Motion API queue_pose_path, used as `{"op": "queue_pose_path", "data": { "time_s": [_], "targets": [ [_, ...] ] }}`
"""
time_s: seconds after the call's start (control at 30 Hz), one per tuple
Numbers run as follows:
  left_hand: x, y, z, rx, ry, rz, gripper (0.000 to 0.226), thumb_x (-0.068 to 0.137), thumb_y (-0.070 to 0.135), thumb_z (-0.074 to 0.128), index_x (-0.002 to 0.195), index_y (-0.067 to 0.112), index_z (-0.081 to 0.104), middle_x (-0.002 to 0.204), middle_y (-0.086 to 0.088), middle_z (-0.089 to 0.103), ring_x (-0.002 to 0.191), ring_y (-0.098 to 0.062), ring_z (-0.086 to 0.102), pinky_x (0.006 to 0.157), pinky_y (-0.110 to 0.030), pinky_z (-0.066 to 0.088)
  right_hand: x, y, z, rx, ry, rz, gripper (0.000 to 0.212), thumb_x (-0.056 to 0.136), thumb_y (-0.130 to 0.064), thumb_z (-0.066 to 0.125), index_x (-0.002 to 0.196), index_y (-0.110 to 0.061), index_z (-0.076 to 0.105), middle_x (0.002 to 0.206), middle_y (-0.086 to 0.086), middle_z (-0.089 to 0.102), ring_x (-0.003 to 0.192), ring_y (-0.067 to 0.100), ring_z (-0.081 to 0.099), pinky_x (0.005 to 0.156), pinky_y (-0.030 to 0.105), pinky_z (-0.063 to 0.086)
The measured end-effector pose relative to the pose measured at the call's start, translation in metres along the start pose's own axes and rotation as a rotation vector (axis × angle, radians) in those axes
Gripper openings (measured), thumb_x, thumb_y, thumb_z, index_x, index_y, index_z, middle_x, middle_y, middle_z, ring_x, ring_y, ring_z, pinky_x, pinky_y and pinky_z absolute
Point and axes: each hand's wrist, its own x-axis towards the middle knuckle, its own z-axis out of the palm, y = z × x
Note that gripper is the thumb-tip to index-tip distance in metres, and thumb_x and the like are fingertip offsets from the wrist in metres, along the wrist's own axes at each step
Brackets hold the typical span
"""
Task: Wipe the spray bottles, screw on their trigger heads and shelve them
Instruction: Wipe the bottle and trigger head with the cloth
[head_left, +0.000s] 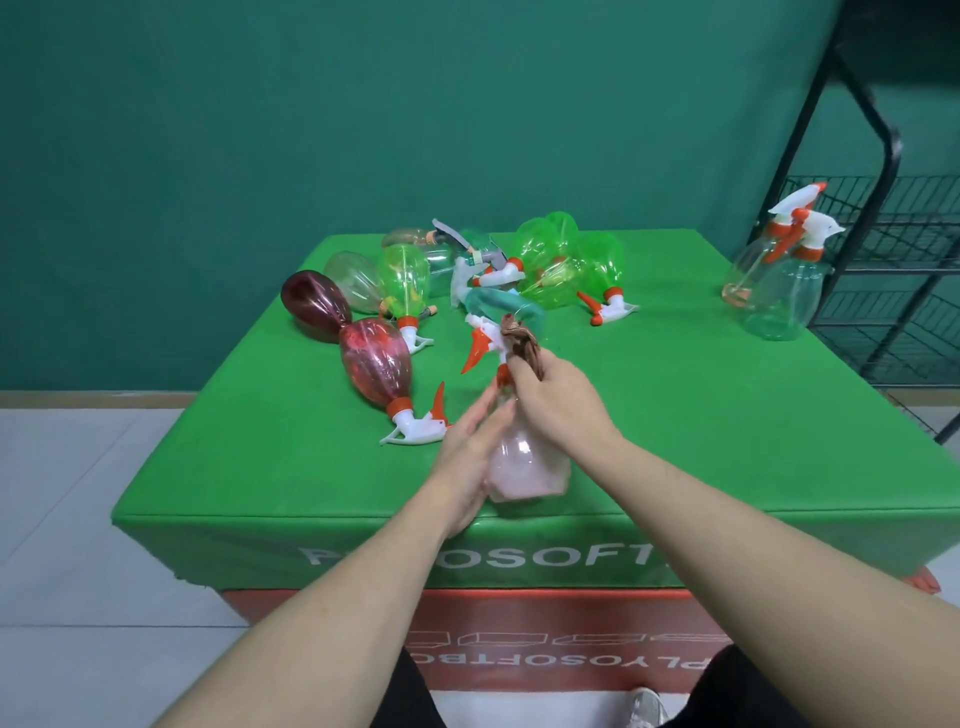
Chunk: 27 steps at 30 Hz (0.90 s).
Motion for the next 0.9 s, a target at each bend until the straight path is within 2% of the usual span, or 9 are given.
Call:
{"op": "queue_pose_path", "data": {
  "time_s": [0.07, 0.13, 0.2, 0.33, 0.43, 0.53, 0.67, 0.77, 0.9],
  "targets": [
    [-0.001, 0.001, 0.0, 0.018, -0.004, 0.011, 0.053, 0.096, 0.031, 0.066, 0.147, 0.022, 0.052, 0.133, -0.003, 0.07, 0.118, -0.016, 0.069, 0.098, -0.032, 0.057, -0.007, -0.006, 0.002, -0.07, -0.017, -0.14, 0.039, 0.104, -0.024, 0.047, 0.142, -0.026, 0.053, 0.121, -0.006, 0.063, 0.113, 0.018, 0.06, 0.083, 0.026, 0.041],
    [-0.003, 0.003, 0.001, 0.046, 0.003, 0.022, 0.041, 0.1, 0.029, 0.058, 0.141, 0.023, 0.056, 0.13, -0.003, 0.071, 0.11, -0.012, 0.071, 0.093, -0.03, 0.058, -0.009, -0.011, 0.005, -0.122, -0.05, -0.249, 0.041, 0.103, -0.021, 0.048, 0.144, -0.024, 0.053, 0.141, -0.003, 0.058, 0.128, 0.017, 0.053, 0.093, 0.021, 0.038],
    [-0.006, 0.004, 0.002, 0.055, 0.006, 0.021, 0.039, 0.098, 0.033, 0.057, 0.136, 0.025, 0.058, 0.128, 0.0, 0.072, 0.108, -0.01, 0.072, 0.092, -0.032, 0.058, -0.007, -0.016, 0.006, -0.121, -0.066, -0.244, 0.035, 0.104, -0.021, 0.047, 0.137, -0.02, 0.058, 0.138, 0.001, 0.06, 0.126, 0.021, 0.053, 0.085, 0.019, 0.034],
    [-0.008, 0.007, 0.003, 0.053, 0.01, 0.001, 0.036, 0.105, 0.029, 0.053, 0.14, 0.024, 0.057, 0.13, -0.002, 0.072, 0.116, -0.014, 0.07, 0.093, -0.034, 0.057, 0.0, -0.018, 0.005, -0.078, -0.091, -0.222, 0.05, 0.105, -0.021, 0.045, 0.155, -0.02, 0.037, 0.161, -0.003, 0.035, 0.147, 0.015, 0.033, 0.115, 0.018, 0.022],
    [-0.007, 0.006, 0.001, 0.061, 0.03, -0.003, 0.02, 0.106, 0.026, 0.053, 0.123, 0.028, 0.064, 0.12, 0.0, 0.076, 0.111, -0.015, 0.071, 0.098, -0.041, 0.057, -0.005, -0.016, 0.007, -0.145, -0.147, -0.293, 0.053, 0.105, -0.022, 0.046, 0.156, -0.023, 0.034, 0.163, -0.007, 0.03, 0.152, 0.01, 0.023, 0.121, 0.021, 0.016],
    [-0.006, 0.004, -0.001, 0.091, 0.038, -0.009, 0.017, 0.107, 0.025, 0.053, 0.118, 0.027, 0.065, 0.119, -0.001, 0.076, 0.116, -0.019, 0.07, 0.103, -0.048, 0.055, -0.011, -0.01, 0.003, -0.235, -0.237, -0.386, 0.054, 0.104, -0.02, 0.046, 0.156, -0.027, 0.035, 0.163, -0.01, 0.029, 0.152, 0.008, 0.019, 0.126, 0.034, 0.015],
    [-0.006, 0.005, 0.001, 0.106, 0.049, -0.006, 0.016, 0.106, 0.028, 0.053, 0.117, 0.027, 0.064, 0.119, 0.001, 0.076, 0.113, -0.014, 0.07, 0.096, -0.038, 0.057, -0.001, -0.002, -0.003, -0.329, -0.286, -0.463, 0.052, 0.106, -0.026, 0.043, 0.157, -0.027, 0.033, 0.164, -0.011, 0.026, 0.153, 0.007, 0.018, 0.126, 0.037, 0.015],
    [-0.006, 0.005, 0.003, 0.096, 0.045, -0.007, 0.015, 0.106, 0.029, 0.054, 0.118, 0.028, 0.064, 0.122, -0.001, 0.075, 0.113, -0.016, 0.07, 0.095, -0.039, 0.057, 0.013, -0.002, -0.002, -0.428, -0.289, -0.498, 0.052, 0.106, -0.03, 0.04, 0.158, -0.028, 0.032, 0.166, -0.01, 0.023, 0.154, 0.009, 0.013, 0.126, 0.041, 0.014],
    [-0.004, 0.006, 0.002, 0.091, 0.058, -0.027, 0.018, 0.107, 0.027, 0.053, 0.121, 0.024, 0.063, 0.118, -0.003, 0.076, 0.106, -0.016, 0.072, 0.081, -0.033, 0.059, 0.021, -0.005, 0.004, -0.484, -0.246, -0.507, 0.051, 0.099, -0.031, 0.039, 0.148, -0.022, 0.049, 0.157, -0.005, 0.042, 0.152, 0.016, 0.021, 0.124, 0.048, 0.017]
  ]
}}
